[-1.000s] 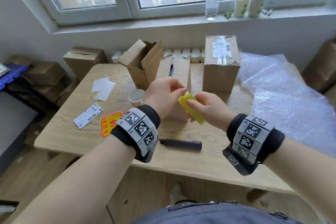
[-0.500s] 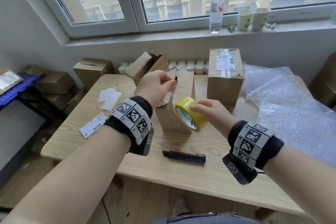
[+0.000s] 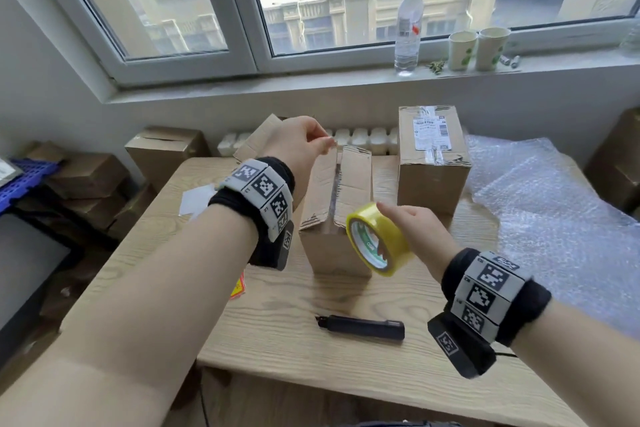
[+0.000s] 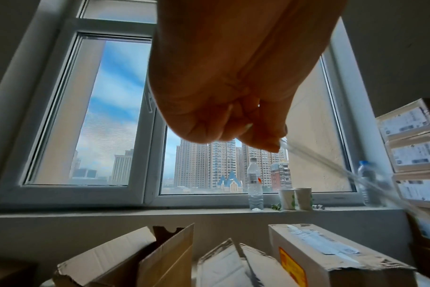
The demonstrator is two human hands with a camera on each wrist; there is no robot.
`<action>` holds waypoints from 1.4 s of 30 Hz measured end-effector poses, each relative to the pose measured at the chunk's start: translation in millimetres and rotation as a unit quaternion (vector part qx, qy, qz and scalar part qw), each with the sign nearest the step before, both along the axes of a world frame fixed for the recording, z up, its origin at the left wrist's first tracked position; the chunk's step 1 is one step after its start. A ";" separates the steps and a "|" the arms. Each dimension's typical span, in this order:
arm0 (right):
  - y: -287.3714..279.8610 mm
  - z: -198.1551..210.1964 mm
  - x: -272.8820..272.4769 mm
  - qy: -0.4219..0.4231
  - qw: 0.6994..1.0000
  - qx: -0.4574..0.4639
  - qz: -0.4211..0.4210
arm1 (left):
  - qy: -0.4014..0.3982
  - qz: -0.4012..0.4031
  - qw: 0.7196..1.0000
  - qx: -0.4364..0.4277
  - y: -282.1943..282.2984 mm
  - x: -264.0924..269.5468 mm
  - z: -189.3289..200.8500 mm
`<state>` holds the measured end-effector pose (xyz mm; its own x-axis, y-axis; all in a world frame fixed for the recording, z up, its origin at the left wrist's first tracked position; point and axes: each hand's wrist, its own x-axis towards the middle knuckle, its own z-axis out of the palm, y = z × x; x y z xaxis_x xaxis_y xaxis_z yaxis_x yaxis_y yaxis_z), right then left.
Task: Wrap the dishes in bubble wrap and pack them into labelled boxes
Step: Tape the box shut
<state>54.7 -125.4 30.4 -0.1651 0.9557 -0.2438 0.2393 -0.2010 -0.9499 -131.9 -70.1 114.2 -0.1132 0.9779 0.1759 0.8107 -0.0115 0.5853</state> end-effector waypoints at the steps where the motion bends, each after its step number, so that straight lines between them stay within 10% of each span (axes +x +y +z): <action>1: 2.5 4.9 -0.6 0.020 1.000 -0.006 -0.004 | -0.010 0.001 1.000 -0.003 9.5 -4.8 2.1; 13: 50.4 33.6 -43.0 -0.016 0.999 0.005 -0.034 | -0.095 -0.062 0.992 -0.051 98.5 -25.3 1.7; 29: 84.6 11.4 -85.6 0.022 0.978 -0.206 -0.010 | -0.083 -0.128 0.984 -0.087 182.3 -41.5 -25.1; 42: 87.1 3.1 -68.5 0.235 0.953 -0.184 0.044 | 0.018 -0.147 0.973 -0.178 226.7 -35.8 -95.1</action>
<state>-13.8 -38.3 33.5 -0.4138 0.7975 -0.4390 -0.1644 -0.5398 -0.8256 -167.7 156.6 19.0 0.1805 0.9668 -0.1809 0.8232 -0.0478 0.5657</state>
